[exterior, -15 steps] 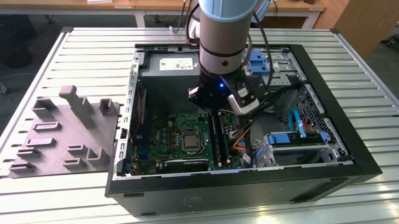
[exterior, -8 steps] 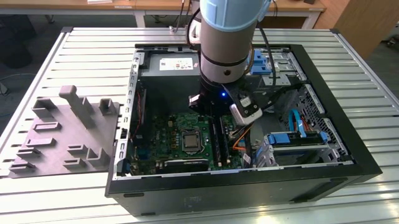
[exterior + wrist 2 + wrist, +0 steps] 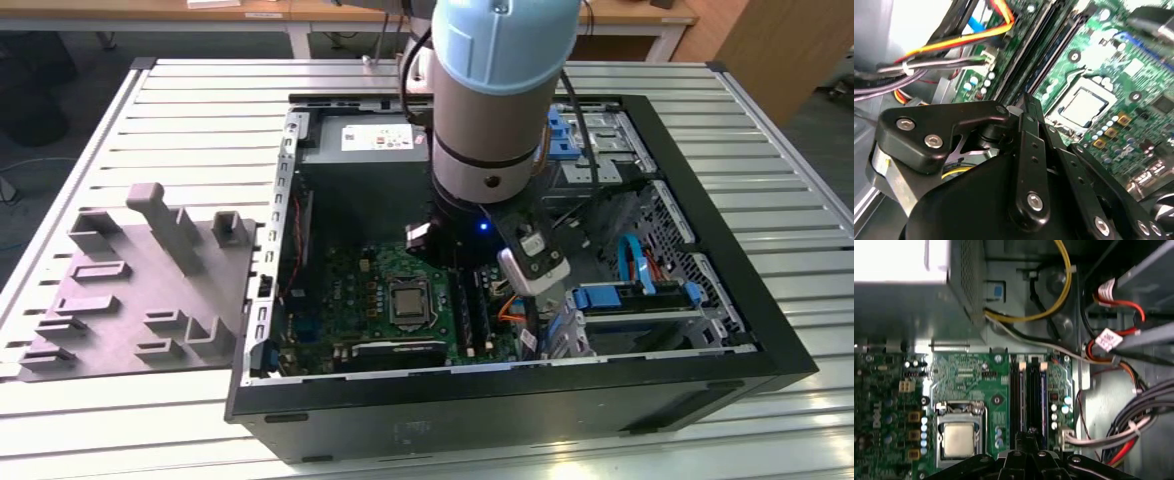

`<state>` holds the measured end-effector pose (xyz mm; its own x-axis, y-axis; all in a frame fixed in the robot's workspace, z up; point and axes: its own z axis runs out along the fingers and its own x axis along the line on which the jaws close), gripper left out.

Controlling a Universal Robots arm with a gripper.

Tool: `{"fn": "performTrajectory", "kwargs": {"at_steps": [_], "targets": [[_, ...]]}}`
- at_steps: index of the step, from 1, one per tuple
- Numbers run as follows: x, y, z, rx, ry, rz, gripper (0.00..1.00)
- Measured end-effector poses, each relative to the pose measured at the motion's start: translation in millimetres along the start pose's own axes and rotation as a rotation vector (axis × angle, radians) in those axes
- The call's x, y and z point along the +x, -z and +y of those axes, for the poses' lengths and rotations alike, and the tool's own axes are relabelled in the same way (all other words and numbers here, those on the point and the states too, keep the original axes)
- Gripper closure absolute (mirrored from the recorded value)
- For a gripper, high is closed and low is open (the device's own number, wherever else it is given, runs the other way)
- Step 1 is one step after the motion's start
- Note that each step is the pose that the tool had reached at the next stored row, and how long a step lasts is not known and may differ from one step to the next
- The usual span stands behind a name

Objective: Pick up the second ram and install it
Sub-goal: 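Press down the second ram until it locks into place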

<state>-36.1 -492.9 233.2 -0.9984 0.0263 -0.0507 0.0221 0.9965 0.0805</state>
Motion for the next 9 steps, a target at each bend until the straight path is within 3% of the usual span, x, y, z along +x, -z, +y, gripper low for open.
{"fn": "performTrajectory", "kwargs": {"at_steps": [9], "targets": [[-0.4, 1.3, -16.4, 0.0000, 0.000, 0.0000, 0.89]]}}
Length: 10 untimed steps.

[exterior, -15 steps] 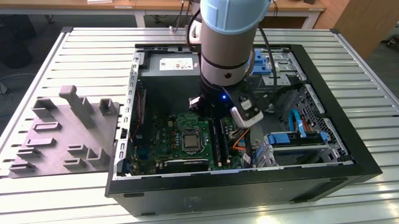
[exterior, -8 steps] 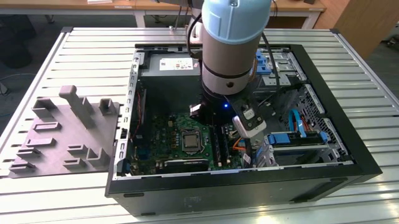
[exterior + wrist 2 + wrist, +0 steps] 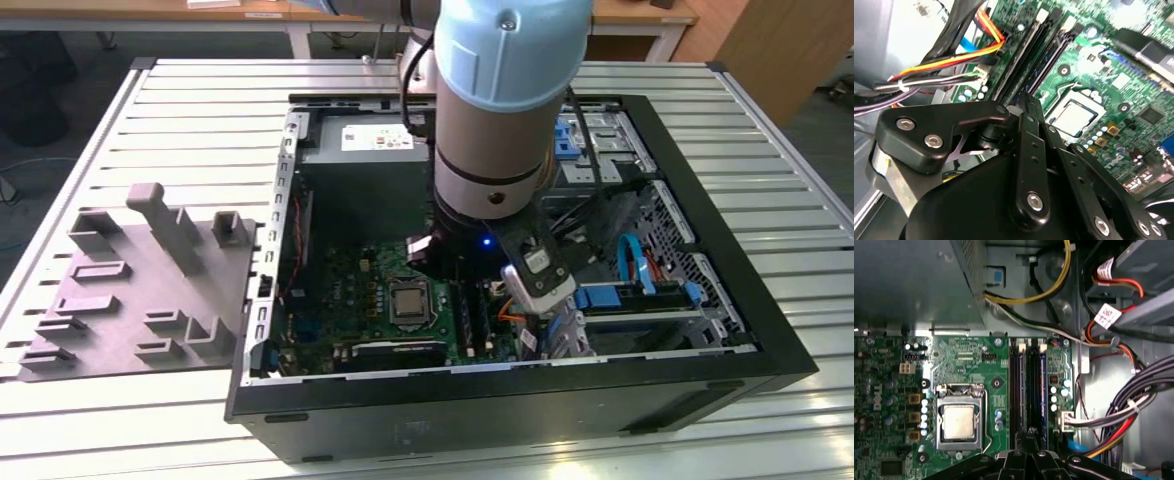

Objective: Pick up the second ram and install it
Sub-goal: 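Press down the second ram until it locks into place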

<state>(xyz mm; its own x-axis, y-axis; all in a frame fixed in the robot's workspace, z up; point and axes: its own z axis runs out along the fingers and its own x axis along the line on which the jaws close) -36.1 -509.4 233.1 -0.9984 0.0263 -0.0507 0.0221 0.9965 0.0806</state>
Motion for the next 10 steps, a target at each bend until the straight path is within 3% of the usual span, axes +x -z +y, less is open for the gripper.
{"fn": "performTrajectory", "kwargs": {"at_steps": [7, 10], "targets": [[-0.1, 0.2, -6.0, 0.0038, 0.000, -0.0001, 0.89], [-0.2, 0.2, -6.3, 0.0127, 0.001, -0.0003, 0.89]]}}
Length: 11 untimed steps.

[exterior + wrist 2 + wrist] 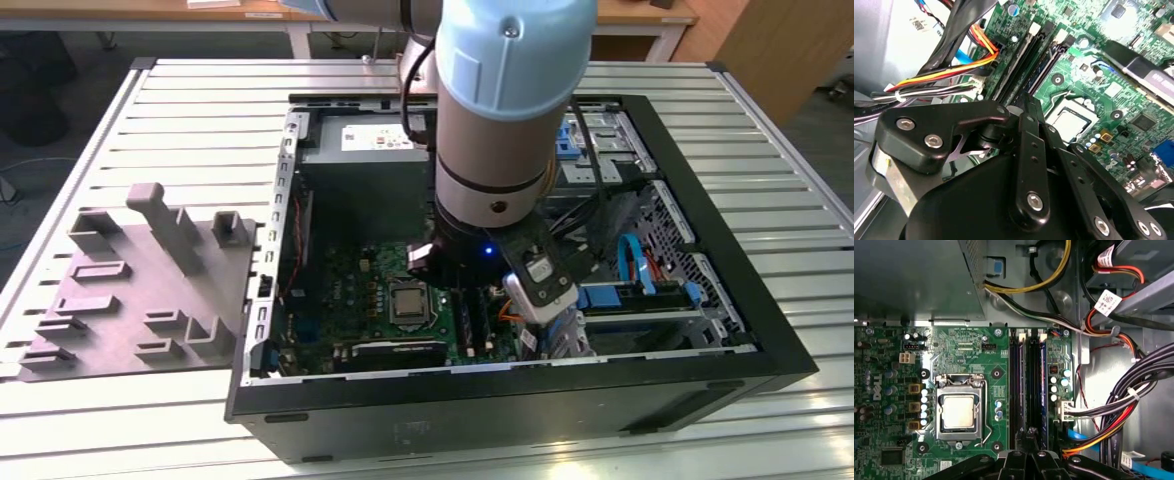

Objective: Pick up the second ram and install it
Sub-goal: 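Press down the second ram until it locks into place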

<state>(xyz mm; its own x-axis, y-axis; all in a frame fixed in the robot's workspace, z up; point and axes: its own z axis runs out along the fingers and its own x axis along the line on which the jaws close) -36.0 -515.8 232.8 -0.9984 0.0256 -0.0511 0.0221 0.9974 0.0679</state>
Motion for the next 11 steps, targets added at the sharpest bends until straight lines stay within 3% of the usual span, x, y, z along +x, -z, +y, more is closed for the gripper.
{"fn": "performTrajectory", "kwargs": {"at_steps": [11], "targets": [[0.0, -0.5, -7.9, 0.0011, 0.000, -0.0001, 0.89]]}}
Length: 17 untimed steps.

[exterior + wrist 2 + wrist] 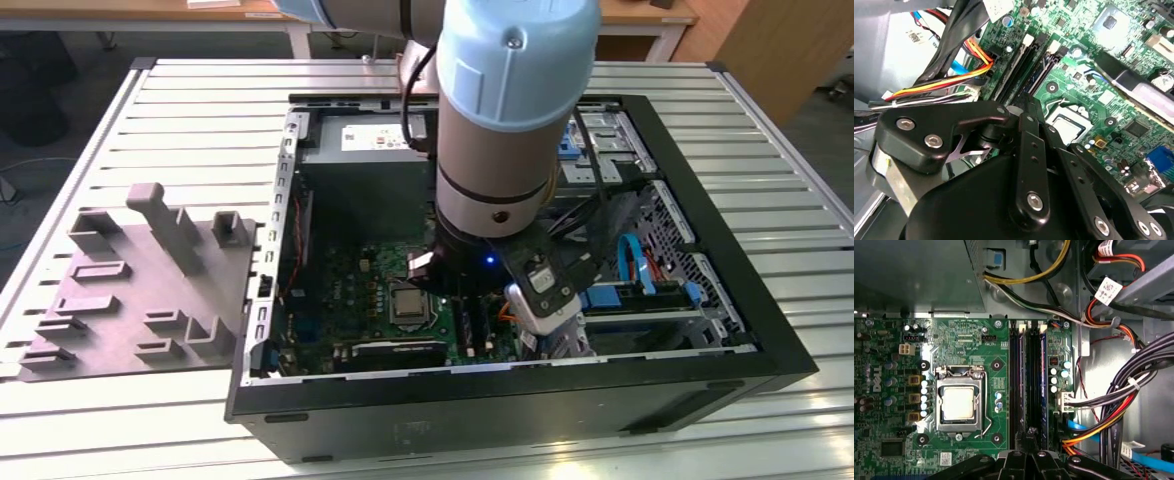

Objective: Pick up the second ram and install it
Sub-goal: 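Press down the second ram until it locks into place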

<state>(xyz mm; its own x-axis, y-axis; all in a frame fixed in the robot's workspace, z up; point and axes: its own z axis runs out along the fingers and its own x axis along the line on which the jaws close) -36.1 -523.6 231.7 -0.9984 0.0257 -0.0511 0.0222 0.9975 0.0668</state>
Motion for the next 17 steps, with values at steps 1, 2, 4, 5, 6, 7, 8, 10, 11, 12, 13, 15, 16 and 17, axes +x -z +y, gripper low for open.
{"fn": "performTrajectory", "kwargs": {"at_steps": [1, 2, 4, 5, 6, 7, 8, 10, 11, 12, 13, 15, 16, 17], "targets": [[0.0, -1.0, -0.1, -0.0002, 0.000, -0.0001, 0.89], [0.1, -2.3, -0.3, 0.0001, 0.000, 0.0000, 0.89], [0.2, -4.3, -0.8, 0.0002, 0.000, 0.0001, 0.89], [0.2, -4.7, -1.1, 0.0004, 0.000, 0.0001, 0.89], [0.2, -5.0, -1.5, 0.0005, 0.000, 0.0001, 0.89], [0.1, -5.1, -2.0, 0.0003, 0.000, 0.0001, 0.89], [0.0, -5.2, -2.8, 0.0003, 0.000, 0.0001, 0.89], [-0.3, -5.1, -5.0, 0.0004, 0.000, 0.0000, 0.89], [-0.4, -5.0, -6.1, 0.0004, 0.000, 0.0001, 0.89], [-0.5, -4.9, -7.1, 0.0005, 0.000, 0.0001, 0.89], [-0.5, -5.0, -7.9, 0.0004, 0.000, 0.0001, 0.89], [-0.8, -5.0, -9.9, 0.0004, 0.000, 0.0001, 0.89], [-0.8, -5.0, -10.6, 0.0004, 0.000, 0.0001, 0.89], [-0.8, -5.3, -11.0, 0.0004, 0.000, 0.0001, 0.89]]}}
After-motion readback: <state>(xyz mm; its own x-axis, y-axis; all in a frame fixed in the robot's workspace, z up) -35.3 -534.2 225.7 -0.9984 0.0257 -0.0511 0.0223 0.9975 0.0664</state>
